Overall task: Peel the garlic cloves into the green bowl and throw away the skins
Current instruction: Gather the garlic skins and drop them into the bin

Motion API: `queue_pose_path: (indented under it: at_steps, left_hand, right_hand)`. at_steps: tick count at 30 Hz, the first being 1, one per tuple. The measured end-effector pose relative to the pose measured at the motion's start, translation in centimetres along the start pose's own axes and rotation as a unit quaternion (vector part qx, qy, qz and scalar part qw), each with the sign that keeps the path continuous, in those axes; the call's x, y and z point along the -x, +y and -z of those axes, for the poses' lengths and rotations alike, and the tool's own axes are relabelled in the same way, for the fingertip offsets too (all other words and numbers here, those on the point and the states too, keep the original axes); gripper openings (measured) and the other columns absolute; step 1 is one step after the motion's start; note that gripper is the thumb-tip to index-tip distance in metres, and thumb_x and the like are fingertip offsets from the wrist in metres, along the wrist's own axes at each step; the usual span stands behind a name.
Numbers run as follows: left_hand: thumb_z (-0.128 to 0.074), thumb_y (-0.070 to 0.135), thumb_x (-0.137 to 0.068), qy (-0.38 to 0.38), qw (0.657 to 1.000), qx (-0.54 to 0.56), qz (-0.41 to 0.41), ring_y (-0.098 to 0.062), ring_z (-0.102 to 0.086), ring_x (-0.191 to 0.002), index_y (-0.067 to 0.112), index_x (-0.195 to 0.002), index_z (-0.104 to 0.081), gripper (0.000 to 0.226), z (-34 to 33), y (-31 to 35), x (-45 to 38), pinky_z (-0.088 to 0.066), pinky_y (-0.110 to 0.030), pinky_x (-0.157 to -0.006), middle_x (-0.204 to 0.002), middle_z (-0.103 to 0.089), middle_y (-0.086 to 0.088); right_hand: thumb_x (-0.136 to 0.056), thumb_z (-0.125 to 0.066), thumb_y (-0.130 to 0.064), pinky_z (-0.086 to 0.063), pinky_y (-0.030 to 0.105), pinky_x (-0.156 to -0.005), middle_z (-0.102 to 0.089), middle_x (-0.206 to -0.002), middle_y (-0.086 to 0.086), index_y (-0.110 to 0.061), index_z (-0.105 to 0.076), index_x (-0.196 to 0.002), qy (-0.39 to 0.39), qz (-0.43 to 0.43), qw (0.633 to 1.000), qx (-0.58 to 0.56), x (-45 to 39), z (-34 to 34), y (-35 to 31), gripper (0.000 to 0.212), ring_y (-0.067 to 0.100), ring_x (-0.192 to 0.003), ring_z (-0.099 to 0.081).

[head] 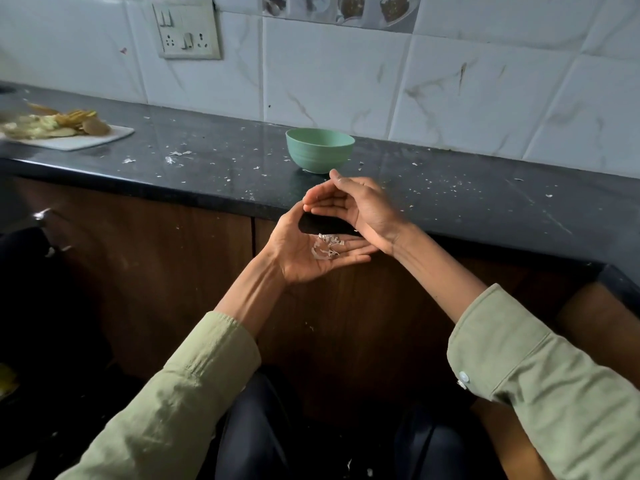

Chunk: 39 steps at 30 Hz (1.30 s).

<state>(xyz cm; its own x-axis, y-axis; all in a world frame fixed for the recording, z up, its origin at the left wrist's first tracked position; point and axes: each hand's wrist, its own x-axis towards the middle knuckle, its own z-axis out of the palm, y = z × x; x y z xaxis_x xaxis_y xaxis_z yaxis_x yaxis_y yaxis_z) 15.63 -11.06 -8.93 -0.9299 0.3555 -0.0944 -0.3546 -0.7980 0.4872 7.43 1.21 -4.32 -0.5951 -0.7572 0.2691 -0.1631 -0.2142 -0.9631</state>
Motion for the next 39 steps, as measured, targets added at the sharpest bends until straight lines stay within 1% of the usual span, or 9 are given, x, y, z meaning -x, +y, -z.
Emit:
queue_pose_path:
  at_steps: [5,15,20,25,28,32,35,37,39]
  left_hand:
    - [-0.056,0.060,-0.094,0.041,0.997,-0.004,-0.063,-0.053,-0.050,-0.138,-0.011,-0.141,-0.051,0.086,2.1,0.6,4.0,-0.037,-0.062,-0.118,-0.144,-0.052,-0.039]
    - [-0.035,0.044,-0.107,0.192,0.970,0.100,-0.113,-0.058,-0.046,-0.136,-0.025,-0.141,-0.040,0.077,15.3,1.5,15.6,-0.032,-0.061,-0.120,-0.141,-0.049,-0.046]
    - [-0.031,0.037,-0.107,0.314,0.933,0.119,-0.128,-0.051,-0.056,-0.127,-0.019,-0.136,-0.050,0.066,24.1,-0.9,19.5,-0.040,-0.058,-0.114,-0.134,-0.059,-0.039]
    - [-0.029,0.039,-0.108,0.475,0.857,0.136,-0.146,-0.041,-0.065,-0.104,-0.006,-0.117,-0.061,0.057,32.4,-4.9,20.7,-0.048,-0.050,-0.092,-0.109,-0.068,-0.028]
    - [-0.028,0.052,-0.108,0.533,0.827,0.128,-0.125,-0.039,-0.065,-0.101,-0.001,-0.119,-0.064,0.065,36.5,-7.6,20.4,-0.048,-0.049,-0.098,-0.128,-0.065,-0.026]
    - [-0.032,0.059,-0.108,0.559,0.807,0.149,-0.123,-0.036,-0.064,-0.097,0.004,-0.109,-0.062,0.063,38.6,-9.9,20.3,-0.048,-0.049,-0.099,-0.104,-0.065,-0.020]
    - [-0.030,0.061,-0.108,0.531,0.794,0.246,-0.165,-0.028,-0.064,-0.109,0.011,-0.126,-0.065,0.063,38.8,-11.0,19.5,-0.043,-0.042,-0.105,-0.111,-0.067,-0.012]
    - [-0.023,0.061,-0.108,0.531,0.763,0.303,-0.210,-0.007,-0.042,-0.145,0.031,-0.162,-0.033,0.063,38.5,-11.0,17.7,-0.034,-0.021,-0.105,-0.136,-0.052,0.021]
    - [-0.005,0.067,-0.102,0.610,0.759,0.115,-0.196,-0.014,0.001,-0.162,0.038,-0.166,0.002,0.070,37.1,-11.0,16.3,-0.011,-0.027,-0.124,-0.167,-0.018,0.024]
  right_hand:
    - [-0.112,-0.042,-0.026,-0.056,0.044,-0.100,-0.071,-0.109,0.029,0.016,-0.068,-0.108,-0.022,0.013,1.000,-0.001,-1.1,-4.8,2.7,0.050,0.037,-0.105,-0.070]
    - [-0.113,-0.038,-0.024,-0.060,0.031,-0.083,-0.075,-0.097,0.025,0.012,-0.073,-0.100,-0.053,-0.042,0.997,0.047,-4.4,-17.9,15.2,0.052,0.029,-0.092,-0.075]
    - [-0.111,-0.042,-0.024,-0.057,0.023,-0.068,-0.073,-0.092,0.021,0.011,-0.072,-0.096,-0.024,-0.148,0.985,0.091,-3.8,-24.4,26.0,0.048,0.013,-0.076,-0.069]
    - [-0.114,-0.034,-0.028,-0.054,0.025,-0.043,-0.068,-0.085,0.015,0.001,-0.067,-0.118,0.007,-0.351,0.934,0.057,-0.5,-28.7,34.7,0.044,0.014,-0.047,-0.067]
    - [-0.114,-0.031,-0.031,-0.056,0.028,-0.061,-0.074,-0.106,0.022,-0.001,-0.069,-0.122,0.042,-0.436,0.899,0.023,1.6,-29.5,39.4,0.050,0.023,-0.075,-0.073]
    - [-0.115,-0.028,-0.033,-0.044,0.045,-0.112,-0.063,-0.140,0.016,-0.004,-0.069,-0.124,0.070,-0.515,0.855,0.008,2.9,-29.7,43.1,0.051,0.032,-0.129,-0.056]
    - [-0.114,-0.027,-0.035,-0.044,0.040,-0.106,-0.061,-0.141,0.015,-0.004,-0.067,-0.131,0.023,-0.521,0.853,-0.023,2.9,-30.0,44.2,0.053,0.030,-0.130,-0.054]
    - [-0.110,-0.036,-0.046,-0.048,0.036,-0.100,-0.064,-0.137,0.011,-0.007,-0.069,-0.131,-0.013,-0.520,0.854,0.021,3.1,-30.6,44.8,0.055,0.025,-0.127,-0.057]
    - [-0.090,-0.049,-0.072,-0.046,0.039,-0.107,-0.065,-0.140,0.009,-0.016,-0.068,-0.136,-0.071,-0.549,0.826,0.103,3.5,-31.6,46.8,0.074,0.026,-0.135,-0.056]
